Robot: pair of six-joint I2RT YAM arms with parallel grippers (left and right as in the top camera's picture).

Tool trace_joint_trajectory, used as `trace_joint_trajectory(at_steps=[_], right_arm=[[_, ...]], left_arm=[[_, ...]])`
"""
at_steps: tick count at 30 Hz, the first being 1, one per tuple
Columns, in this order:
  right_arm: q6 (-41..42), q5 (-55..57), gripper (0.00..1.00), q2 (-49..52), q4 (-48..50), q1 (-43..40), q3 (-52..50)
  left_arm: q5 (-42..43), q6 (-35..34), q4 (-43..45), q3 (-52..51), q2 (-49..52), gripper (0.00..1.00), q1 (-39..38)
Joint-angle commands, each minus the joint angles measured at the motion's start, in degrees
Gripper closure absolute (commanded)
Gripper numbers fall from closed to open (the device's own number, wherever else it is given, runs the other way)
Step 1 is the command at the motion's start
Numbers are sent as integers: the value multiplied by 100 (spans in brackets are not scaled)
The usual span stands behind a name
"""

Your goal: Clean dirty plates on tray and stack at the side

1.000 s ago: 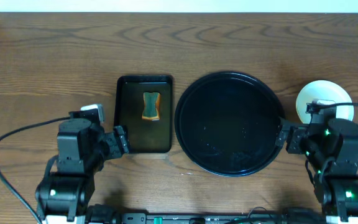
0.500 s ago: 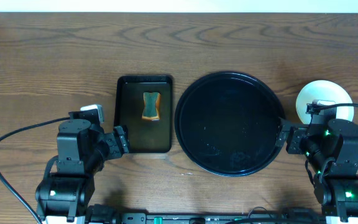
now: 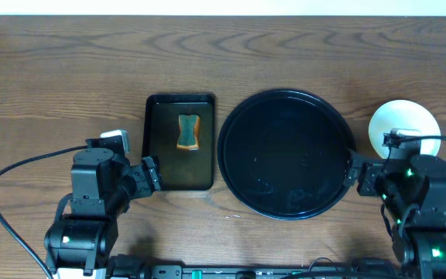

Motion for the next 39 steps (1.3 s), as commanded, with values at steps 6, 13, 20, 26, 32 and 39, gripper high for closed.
trace_joint_trajectory(at_steps=[6,13,20,26,32,39], right_arm=[[31,22,1,-1244,612,476,-479],[31,22,1,-2636,2321,621,-1727],[31,118,1,-3495,3978,564,-3141],[22,660,1,-3600,5340,538,-4201],[-748,695,1,-3606,4513,533,-4192],[-743,382,1,-3600,3676,535,-4192]], left_arm=[[48,92,13,-26,0,18,-2],[48,92,13,-26,0,18,-2],[48,92,15,-26,0,18,-2],[48,92,13,-26,0,18,-2],[48,92,13,-26,0,18,-2],[48,92,13,-26,0,18,-2]])
